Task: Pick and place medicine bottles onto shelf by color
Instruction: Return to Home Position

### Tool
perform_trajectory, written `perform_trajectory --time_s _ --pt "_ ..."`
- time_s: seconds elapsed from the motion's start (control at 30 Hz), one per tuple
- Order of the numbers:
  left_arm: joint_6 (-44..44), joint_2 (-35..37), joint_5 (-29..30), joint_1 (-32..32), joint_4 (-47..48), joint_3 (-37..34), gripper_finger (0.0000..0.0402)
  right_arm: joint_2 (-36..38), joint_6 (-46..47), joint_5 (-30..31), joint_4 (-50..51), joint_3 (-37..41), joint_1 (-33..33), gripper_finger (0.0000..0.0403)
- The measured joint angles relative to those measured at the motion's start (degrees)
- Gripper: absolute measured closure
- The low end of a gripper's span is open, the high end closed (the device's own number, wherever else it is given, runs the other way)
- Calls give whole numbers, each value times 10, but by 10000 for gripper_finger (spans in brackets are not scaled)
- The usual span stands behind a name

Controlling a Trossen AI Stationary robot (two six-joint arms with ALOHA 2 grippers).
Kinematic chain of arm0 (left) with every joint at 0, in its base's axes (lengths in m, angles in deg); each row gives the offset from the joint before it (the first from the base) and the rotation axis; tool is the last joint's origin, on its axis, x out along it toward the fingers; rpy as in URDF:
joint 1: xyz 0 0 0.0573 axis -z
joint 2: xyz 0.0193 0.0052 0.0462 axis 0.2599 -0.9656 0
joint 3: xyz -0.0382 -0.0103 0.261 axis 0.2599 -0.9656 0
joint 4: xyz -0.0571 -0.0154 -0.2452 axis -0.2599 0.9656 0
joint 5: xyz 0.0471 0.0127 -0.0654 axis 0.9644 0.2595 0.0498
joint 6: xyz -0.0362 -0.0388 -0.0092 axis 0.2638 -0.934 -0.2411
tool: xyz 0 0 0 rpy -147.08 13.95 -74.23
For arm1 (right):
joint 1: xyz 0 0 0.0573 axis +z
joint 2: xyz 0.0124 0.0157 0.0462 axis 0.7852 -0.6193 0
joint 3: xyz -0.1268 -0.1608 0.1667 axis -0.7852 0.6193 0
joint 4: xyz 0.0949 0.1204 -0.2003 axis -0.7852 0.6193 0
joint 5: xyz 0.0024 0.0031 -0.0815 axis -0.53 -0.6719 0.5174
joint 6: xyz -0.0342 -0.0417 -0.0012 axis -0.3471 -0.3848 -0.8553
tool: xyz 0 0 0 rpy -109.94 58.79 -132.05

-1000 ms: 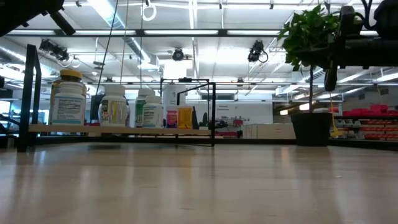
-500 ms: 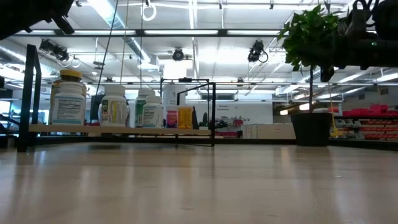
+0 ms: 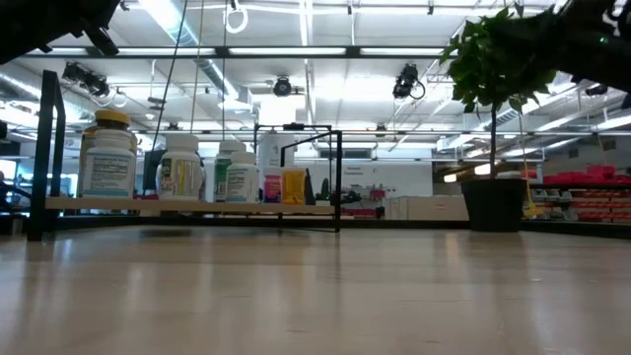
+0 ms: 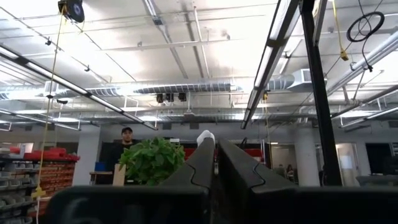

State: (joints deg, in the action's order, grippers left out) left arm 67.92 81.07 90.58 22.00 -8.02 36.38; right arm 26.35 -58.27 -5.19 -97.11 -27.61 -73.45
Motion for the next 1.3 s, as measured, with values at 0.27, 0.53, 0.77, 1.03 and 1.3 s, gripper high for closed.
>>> perform_trajectory --time_s 0.27,0.53,0.77,1.03,1.3 --pt "0 0 0 0 0 0 382 0 1 0 -125 0 0 387" --pt "0 0 0 0 0 0 370 0 0 0 -153 0 0 386" --pt "-1 0 0 0 0 0 378 0 0 0 -153 0 0 386" --pt "-1 0 0 0 0 0 372 0 1 0 -153 0 0 386" --pt "-1 0 0 0 0 0 367 0 0 0 -153 0 0 386"
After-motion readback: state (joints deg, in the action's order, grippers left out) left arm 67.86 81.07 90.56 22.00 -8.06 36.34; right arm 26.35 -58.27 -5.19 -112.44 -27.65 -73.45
